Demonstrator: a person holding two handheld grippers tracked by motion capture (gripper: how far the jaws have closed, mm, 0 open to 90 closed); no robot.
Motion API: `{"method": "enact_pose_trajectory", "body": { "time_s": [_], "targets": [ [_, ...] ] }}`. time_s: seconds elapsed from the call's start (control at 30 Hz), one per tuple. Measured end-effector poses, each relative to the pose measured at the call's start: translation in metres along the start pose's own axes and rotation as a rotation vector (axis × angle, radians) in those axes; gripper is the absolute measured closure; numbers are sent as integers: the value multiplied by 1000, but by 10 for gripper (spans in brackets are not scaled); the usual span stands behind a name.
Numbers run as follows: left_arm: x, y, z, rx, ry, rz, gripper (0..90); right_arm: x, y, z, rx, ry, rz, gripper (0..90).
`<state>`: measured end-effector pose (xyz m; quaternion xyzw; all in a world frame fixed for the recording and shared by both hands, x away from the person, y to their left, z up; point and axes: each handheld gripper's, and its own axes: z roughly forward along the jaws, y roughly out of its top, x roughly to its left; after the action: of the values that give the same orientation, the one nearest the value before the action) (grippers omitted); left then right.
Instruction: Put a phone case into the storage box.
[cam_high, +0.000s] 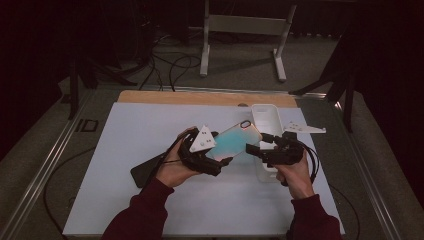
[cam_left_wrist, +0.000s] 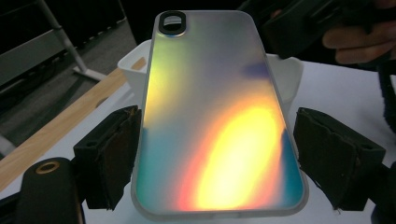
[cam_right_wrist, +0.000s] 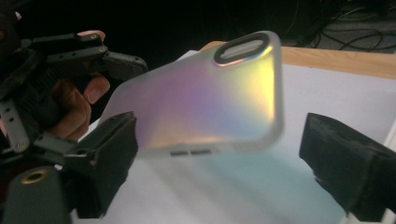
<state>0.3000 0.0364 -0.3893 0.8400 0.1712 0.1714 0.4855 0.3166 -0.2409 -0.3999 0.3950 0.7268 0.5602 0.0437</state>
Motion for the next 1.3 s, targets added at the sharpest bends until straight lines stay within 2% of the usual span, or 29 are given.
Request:
{"method": "enact_pose_trajectory", "body": {
  "time_s": [0.07, 0.17, 0.23, 0.33, 0.5, 0.53, 0.63, 0.67, 0.7, 0.73, 0.77, 0.8, 0.83, 0.87, 0.9, 0.93, 0.97, 1.0, 1.03, 1.1, 1.2, 1.3],
  "targets": [
    [-2, 1, 1, -14, -10, 3, 169, 1, 0, 1, -1, 5, 9, 175],
    [-6, 2, 3, -16, -24, 16, 169, 2, 1, 1, -3, 22, 32, 283],
    [-6, 2, 4, -15, -27, 14, 169, 2, 1, 0, -4, 16, 52, 310],
    [-5, 1, 5, -20, -36, 5, 169, -1, 2, -2, -14, 25, 119, 369],
    [-7, -1, 9, 10, -29, 13, 169, -2, 1, -4, -15, 26, 149, 438],
    [-7, -2, 11, 16, -25, 14, 169, -4, 2, -6, -29, 32, 159, 499],
    [-9, -4, 16, 34, -26, 7, 169, -4, 3, -8, -38, 44, 175, 582],
    [-10, -4, 18, 32, -30, 6, 169, -4, 3, -8, -37, 65, 177, 620],
    [-10, -4, 18, 32, -30, 6, 169, -4, 3, -8, -37, 65, 177, 620],
    [-11, -4, 20, 41, -28, 8, 169, -4, 2, -7, -31, 84, 174, 657],
    [-12, -5, 23, 53, -25, 11, 169, -1, 2, -6, -28, 84, 160, 708],
    [-13, -5, 25, 58, -19, 10, 168, -1, 2, -7, -42, 112, 167, 766],
    [-14, -5, 27, 64, -11, 12, 168, 1, 3, -7, -44, 105, 166, 780],
    [-16, -6, 30, 74, 16, 26, 168, 1, 3, -6, -43, 111, 158, 802],
    [-16, -6, 30, 74, 16, 26, 176, 1, 3, -6, -43, 111, 158, 802],
    [-15, -7, 30, 50, 15, -5, 176, 4, 3, -5, -41, 117, 155, 858],
    [-13, -7, 30, 25, 12, -38, 326, 9, 4, -4, -29, 56, 105, 867],
    [-12, -8, 29, 17, 19, -46, 267, 11, 4, -4, -19, 45, 87, 869],
    [-10, -8, 28, 11, 3, -65, 242, 10, 3, -4, -23, 51, 91, 870],
    [-7, -10, 26, 9, 15, -74, 227, 10, 3, -5, -26, 15, 77, 870],
    [-3, -11, 22, 6, 19, -87, 184, 8, 3, -8, -36, -4, 72, 870],
    [0, -12, 20, 1, 2, -102, 150, 7, 3, -10, -48, -13, 67, 870]
  ]
}}
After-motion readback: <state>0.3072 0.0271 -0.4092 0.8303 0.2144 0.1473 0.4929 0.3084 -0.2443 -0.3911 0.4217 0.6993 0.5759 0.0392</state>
